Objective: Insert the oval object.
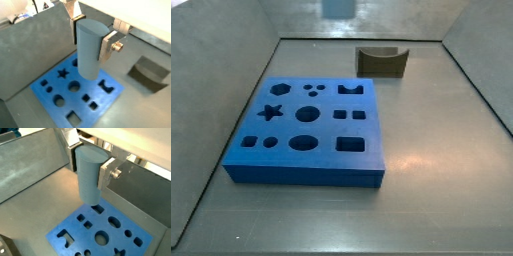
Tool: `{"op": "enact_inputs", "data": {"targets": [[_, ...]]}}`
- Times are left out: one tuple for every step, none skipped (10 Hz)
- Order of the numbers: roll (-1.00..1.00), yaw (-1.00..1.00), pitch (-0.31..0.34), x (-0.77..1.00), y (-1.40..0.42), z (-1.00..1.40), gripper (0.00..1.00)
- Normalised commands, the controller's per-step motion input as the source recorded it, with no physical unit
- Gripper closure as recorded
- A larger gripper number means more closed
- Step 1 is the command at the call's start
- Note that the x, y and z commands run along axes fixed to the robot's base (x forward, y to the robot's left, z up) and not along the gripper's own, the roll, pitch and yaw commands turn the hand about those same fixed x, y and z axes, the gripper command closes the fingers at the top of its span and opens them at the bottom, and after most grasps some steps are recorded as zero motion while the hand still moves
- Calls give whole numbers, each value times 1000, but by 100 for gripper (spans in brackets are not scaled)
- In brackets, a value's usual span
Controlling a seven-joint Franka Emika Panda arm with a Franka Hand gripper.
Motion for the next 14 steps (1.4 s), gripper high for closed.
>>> {"op": "enact_inputs", "data": {"targets": [[0,-37,0,-3,-737,-1000,100],[0,-163,-3,-69,-531,-1000,100],[0,-120,0,-80,-411,-1000,100],[6,-129,-17,-157,-203,-1000,100],[193,0,-59,-117,-11,-977,100],[214,-20,-64,0,-89,-931,100],[400,-57,-14,0,-169,-603,100],[500,-29,0,0,-431,-183,100],[487,0,-43,-91,-734,-443,100],[100,0,-170,-423,-317,-700,100],[-33,77,-71,-366,0,-643,100],[-17,54,-100,-426,0,-637,100],[0,0,0,-6,-6,-197,100],[0,0,0,-6,0,-151,100]]}}
